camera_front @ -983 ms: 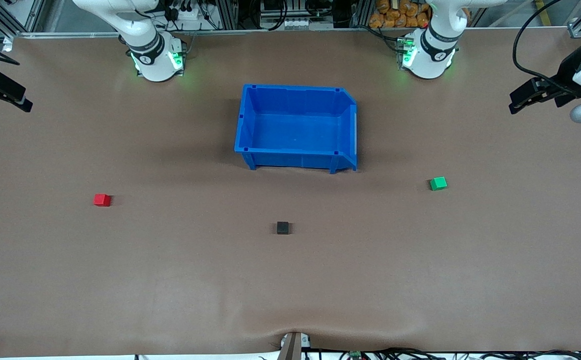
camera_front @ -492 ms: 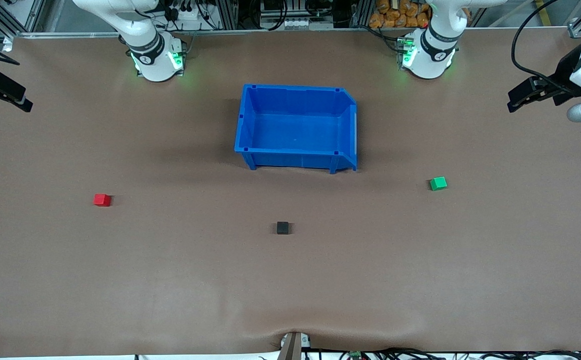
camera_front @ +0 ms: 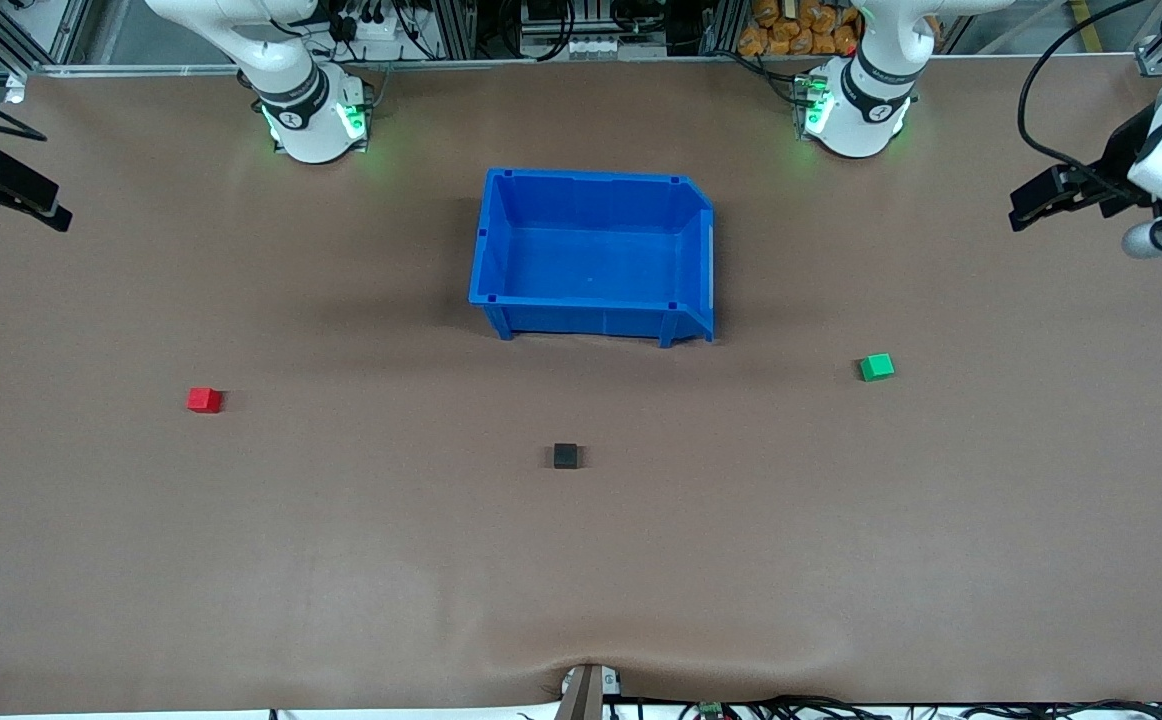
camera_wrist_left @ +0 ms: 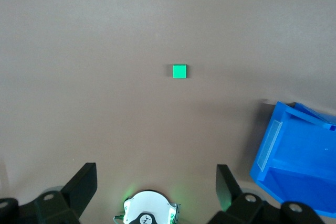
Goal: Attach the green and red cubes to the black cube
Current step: 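Reach the left gripper to the green cube while the right gripper reaches the red cube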
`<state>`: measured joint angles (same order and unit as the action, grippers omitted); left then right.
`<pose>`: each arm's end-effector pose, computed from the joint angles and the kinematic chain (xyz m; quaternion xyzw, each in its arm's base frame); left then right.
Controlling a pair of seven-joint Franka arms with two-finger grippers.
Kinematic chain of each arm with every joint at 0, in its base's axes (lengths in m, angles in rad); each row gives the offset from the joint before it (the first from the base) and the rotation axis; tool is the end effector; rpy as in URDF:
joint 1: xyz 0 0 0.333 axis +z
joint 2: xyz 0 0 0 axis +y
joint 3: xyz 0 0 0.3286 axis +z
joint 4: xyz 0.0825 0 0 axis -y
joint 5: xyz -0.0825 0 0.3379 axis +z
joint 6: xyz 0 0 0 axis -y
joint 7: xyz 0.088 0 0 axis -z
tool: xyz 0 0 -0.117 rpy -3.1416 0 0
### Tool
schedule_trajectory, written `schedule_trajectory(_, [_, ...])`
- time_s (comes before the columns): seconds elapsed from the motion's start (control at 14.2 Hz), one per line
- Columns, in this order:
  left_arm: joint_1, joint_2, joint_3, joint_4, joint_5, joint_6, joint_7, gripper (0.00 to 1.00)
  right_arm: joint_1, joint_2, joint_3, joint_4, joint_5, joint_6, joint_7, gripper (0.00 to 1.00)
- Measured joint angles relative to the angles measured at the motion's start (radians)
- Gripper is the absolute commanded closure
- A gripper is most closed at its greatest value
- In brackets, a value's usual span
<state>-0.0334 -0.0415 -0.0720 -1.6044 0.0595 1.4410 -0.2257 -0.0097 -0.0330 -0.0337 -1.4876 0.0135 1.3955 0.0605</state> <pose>0.4772 -0.0437 0.6233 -0.9957 -0.0621 0.0550 0.0408 0.4782 -0.0194 0.6633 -0.9982 0.0509 0.0296 0.0070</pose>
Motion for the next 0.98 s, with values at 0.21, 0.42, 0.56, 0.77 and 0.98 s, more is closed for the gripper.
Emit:
schedule_trajectory(0.21, [0.002,0.034,0.000,-0.035,0.000,0.066,0.000,0.00,0.000,0.014,-0.001,0.000,0.000,0.001,0.000,0.00])
schedule_trajectory(0.42, [0.003,0.048,0.000,-0.120,0.000,0.170,0.000,0.00,-0.001,0.031,-0.003,0.001,0.000,0.002,-0.001,0.00])
schedule_trajectory(0.56, [0.004,0.050,0.000,-0.193,0.000,0.247,0.000,0.00,-0.001,0.036,-0.003,0.003,0.000,0.002,-0.001,0.00])
schedule_trajectory(0.77, [0.005,0.050,0.000,-0.296,0.000,0.356,0.000,0.00,-0.001,0.048,-0.003,0.003,-0.003,0.001,-0.001,0.00])
schedule_trajectory(0.98, [0.007,0.051,0.000,-0.397,0.000,0.474,0.000,0.00,-0.005,0.089,-0.005,0.003,-0.015,0.003,-0.001,0.00])
